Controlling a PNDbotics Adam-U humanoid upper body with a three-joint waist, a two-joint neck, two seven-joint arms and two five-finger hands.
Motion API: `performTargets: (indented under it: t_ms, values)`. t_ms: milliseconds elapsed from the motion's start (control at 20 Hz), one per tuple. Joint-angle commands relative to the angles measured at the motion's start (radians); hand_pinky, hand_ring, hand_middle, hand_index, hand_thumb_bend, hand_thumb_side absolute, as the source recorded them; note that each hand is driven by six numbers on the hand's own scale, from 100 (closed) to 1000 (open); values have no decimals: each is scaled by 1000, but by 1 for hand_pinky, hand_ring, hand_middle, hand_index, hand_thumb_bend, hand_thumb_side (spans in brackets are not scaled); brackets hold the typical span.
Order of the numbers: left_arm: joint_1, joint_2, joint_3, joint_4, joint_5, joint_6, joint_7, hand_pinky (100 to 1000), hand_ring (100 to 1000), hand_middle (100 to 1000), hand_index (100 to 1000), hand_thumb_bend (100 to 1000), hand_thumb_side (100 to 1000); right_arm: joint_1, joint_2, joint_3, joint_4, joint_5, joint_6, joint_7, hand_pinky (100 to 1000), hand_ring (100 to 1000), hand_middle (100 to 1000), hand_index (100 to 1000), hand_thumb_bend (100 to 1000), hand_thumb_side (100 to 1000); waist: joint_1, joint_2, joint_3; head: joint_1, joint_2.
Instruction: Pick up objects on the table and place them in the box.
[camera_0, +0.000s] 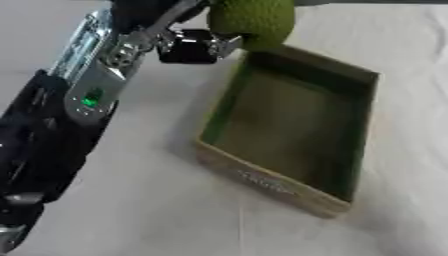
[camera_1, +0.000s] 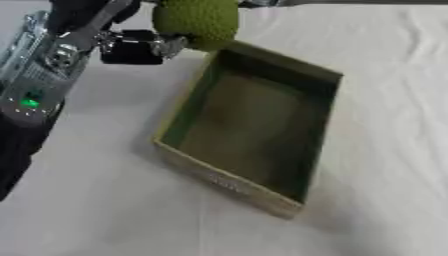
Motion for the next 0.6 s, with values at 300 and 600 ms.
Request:
performTargets:
  t_ms: [300,600]
  values:
    - [17,-8,-2,29,136,13,-123,321,403,359,569,100,100,-5,-56,-5,-16,5,5,2,840,741,592,754,100,470,0,-29,-6,-6,5]
    - [36,-26,6,63,159,20,-193,312,394,346,550,100,102,5,-119,6,-16,25,-2,13,829,735,592,751,100,470,-6,-29,-14,-4,5]
